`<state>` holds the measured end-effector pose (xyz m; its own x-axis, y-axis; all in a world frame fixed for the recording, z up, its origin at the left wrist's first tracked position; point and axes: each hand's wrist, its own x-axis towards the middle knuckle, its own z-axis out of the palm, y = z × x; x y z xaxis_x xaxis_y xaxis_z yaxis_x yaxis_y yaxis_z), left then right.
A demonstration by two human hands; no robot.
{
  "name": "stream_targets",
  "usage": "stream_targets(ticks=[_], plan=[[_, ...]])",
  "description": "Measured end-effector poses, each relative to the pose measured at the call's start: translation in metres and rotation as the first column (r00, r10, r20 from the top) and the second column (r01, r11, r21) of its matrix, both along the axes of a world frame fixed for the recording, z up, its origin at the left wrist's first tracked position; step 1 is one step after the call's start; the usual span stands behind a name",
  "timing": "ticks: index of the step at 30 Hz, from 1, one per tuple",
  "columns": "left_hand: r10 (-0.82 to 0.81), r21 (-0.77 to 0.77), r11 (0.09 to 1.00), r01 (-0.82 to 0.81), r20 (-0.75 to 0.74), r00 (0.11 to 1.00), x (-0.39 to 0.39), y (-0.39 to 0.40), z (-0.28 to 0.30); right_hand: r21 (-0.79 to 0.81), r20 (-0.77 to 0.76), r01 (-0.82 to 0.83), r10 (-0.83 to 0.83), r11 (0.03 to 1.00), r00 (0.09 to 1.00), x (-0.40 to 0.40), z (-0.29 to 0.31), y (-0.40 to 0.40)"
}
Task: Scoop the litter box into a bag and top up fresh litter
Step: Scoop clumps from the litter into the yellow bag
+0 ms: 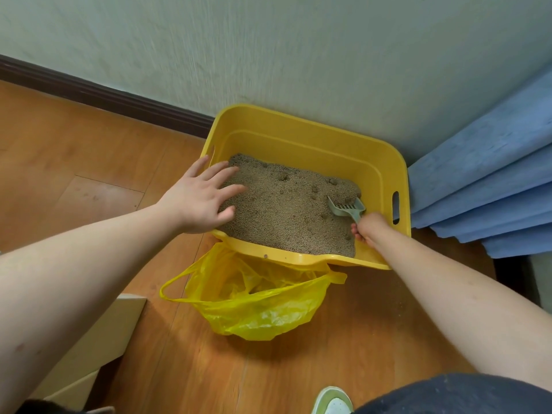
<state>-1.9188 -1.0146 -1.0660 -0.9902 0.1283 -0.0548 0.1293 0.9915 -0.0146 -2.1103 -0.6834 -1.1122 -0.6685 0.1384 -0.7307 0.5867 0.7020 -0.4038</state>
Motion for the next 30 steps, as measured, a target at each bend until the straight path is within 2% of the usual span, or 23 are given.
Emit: stream_targets(ticks=[4, 11, 15, 19, 25, 30], plan=[[0.009, 0.001, 1.000, -0.009, 0.001, 1.000, 0.001, 0.000, -0.001, -0.068, -0.008, -0.006, 0.006, 0.998, 1.000, 0.002, -0.011, 0.001], [0.003, 0.004, 1.000, -0.003, -0.003, 1.000, 0.000, 0.001, 0.001, -0.167, 0.018, 0.132, -0.131, 0.977, 0.991, 0.003, -0.019, -0.009], [0.003, 0.008, 1.000, -0.003, -0.003, 1.000, 0.001, 0.001, 0.000, -0.306, 0.080, 0.250, -0.237, 0.919, 0.968, 0.004, -0.016, -0.020], [0.006, 0.007, 1.000, -0.006, 0.001, 1.000, 0.001, 0.000, -0.001, -0.370, 0.097, 0.305, -0.290, 0.877, 0.952, 0.008, -0.018, -0.033], [0.015, 0.003, 1.000, -0.015, 0.006, 1.000, 0.000, 0.000, -0.001, -0.315, 0.038, 0.181, -0.179, 0.932, 0.983, 0.012, -0.018, -0.030], [0.014, 0.007, 1.000, -0.014, 0.000, 1.000, 0.000, 0.000, -0.001, -0.354, 0.080, 0.213, -0.198, 0.910, 0.977, 0.016, -0.013, -0.026]])
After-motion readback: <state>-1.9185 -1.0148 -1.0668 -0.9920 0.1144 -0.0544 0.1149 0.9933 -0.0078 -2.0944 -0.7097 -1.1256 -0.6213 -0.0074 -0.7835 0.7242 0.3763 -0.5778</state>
